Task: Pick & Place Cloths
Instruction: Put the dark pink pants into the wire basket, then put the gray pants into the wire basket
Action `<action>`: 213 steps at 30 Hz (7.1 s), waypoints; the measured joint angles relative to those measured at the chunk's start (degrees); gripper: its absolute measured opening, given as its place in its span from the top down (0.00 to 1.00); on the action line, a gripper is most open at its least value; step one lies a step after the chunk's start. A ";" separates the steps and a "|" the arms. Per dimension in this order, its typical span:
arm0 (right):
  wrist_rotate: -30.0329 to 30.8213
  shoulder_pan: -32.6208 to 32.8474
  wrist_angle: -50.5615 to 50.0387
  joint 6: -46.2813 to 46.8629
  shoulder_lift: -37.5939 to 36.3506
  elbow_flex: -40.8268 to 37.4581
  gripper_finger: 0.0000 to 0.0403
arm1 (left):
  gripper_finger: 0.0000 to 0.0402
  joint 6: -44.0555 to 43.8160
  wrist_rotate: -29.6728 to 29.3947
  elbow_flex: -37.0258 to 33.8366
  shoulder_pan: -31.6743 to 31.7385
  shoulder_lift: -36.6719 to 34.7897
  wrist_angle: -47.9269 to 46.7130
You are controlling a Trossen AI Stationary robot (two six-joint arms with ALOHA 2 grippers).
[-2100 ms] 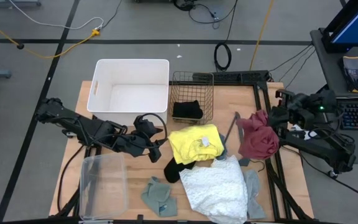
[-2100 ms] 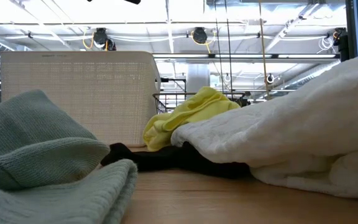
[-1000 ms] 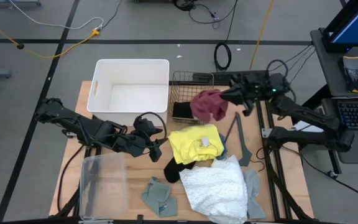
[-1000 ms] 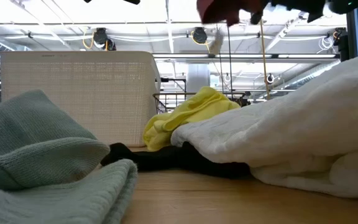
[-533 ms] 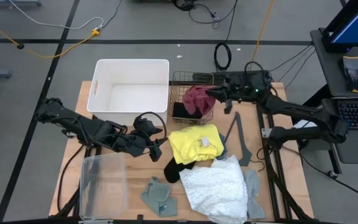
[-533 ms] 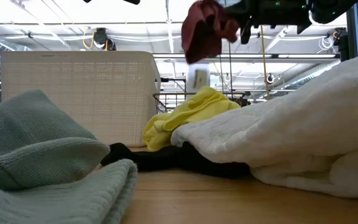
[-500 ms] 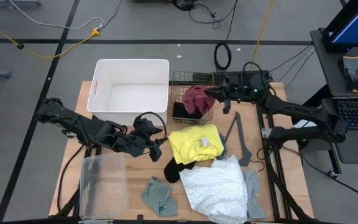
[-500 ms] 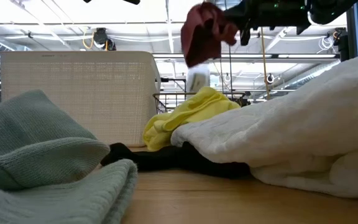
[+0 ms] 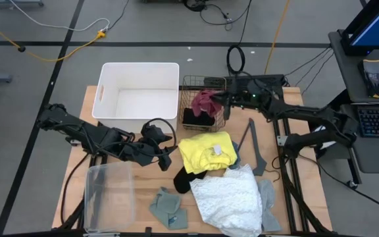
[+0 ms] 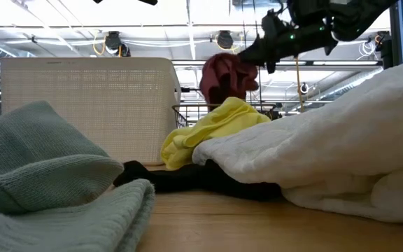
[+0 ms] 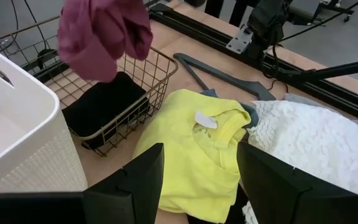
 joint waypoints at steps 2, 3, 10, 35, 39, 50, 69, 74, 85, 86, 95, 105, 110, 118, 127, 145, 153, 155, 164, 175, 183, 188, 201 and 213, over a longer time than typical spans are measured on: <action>0.14 0.00 0.37 -1.36 1.27 0.01 0.99 | 0.48 0.00 -0.32 0.00 0.00 0.00 0.00; 0.62 0.00 0.37 -2.07 1.92 0.01 0.99 | 0.48 0.00 -0.56 0.00 0.00 0.00 0.00; 3.00 0.02 0.37 -6.79 6.12 0.01 0.99 | 0.48 0.20 -1.19 0.00 0.00 0.00 0.01; 15.75 0.45 -1.74 -16.70 13.06 4.72 0.99 | 0.48 0.22 -0.94 0.00 -0.15 0.00 0.50; 17.94 0.31 -4.09 -19.45 13.06 4.75 0.99 | 0.48 0.25 -0.94 0.00 -0.15 0.00 0.50; 17.43 1.10 -6.10 -20.31 15.98 4.69 0.99 | 0.48 3.41 -0.14 0.00 -0.22 0.02 3.39; 17.51 1.84 -9.57 -18.90 15.90 4.71 0.87 | 0.48 3.48 1.71 0.00 -1.42 0.02 3.48; 17.67 1.84 -9.53 -15.83 15.90 4.71 0.82 | 0.48 3.37 1.67 0.00 -2.42 0.02 3.50; 17.91 2.99 -7.95 -12.43 12.36 4.60 0.60 | 0.48 3.30 1.60 0.00 -3.98 0.02 3.45; 17.94 3.67 -7.97 -12.43 10.84 4.60 0.58 | 0.48 3.68 1.60 0.00 -4.15 0.02 3.43; 17.55 16.94 -15.91 -14.72 -8.20 4.62 0.51 | 0.48 7.32 1.60 0.00 -4.70 0.02 2.41; 17.59 37.76 -43.03 -11.91 -21.97 4.62 0.54 | 0.48 10.53 1.59 0.00 -4.59 0.02 2.43; 17.66 45.28 -50.59 -3.58 -22.76 4.62 0.54 | 0.48 13.69 1.60 0.00 -4.55 0.02 2.45; 17.55 53.68 -61.48 -0.59 -19.56 4.67 0.55 | 0.48 12.01 1.64 0.00 -4.56 0.02 2.76; 6.57 63.22 -76.97 1.33 -14.50 4.67 0.54 | 0.48 11.22 1.66 0.00 -4.55 0.02 3.04; 4.01 74.66 -78.79 14.43 -4.71 4.65 0.54 | 0.48 12.33 1.69 0.00 -4.67 0.02 2.99; 4.11 74.62 -76.27 16.96 0.48 4.62 0.54 | 0.48 13.22 1.77 0.00 -6.66 0.02 2.95; 4.25 74.62 -76.01 17.69 2.12 4.35 0.54 | 0.48 12.76 1.73 0.00 -7.59 0.02 2.93; 4.44 74.62 -67.28 27.17 9.16 -2.13 0.54 | 0.48 11.98 1.71 0.00 -12.71 0.02 2.86; 4.02 74.58 -65.27 34.26 12.48 -4.36 0.80 | 0.48 11.35 1.58 0.00 -15.77 0.02 2.89; -3.84 74.60 -65.68 37.44 7.59 -4.78 0.97 | 0.48 13.15 1.60 0.00 -16.00 0.02 2.90; -12.76 74.60 -66.12 40.06 0.54 -4.73 0.99 | 0.48 14.79 1.60 0.00 -15.96 0.02 2.91; -19.44 74.60 -57.46 59.33 -24.36 -4.62 1.00 | 0.48 16.77 1.58 0.00 -15.74 0.02 2.97; 6.20 74.58 -36.33 54.41 -35.97 -4.56 1.00 | 0.48 17.14 1.12 0.00 -13.61 0.02 3.04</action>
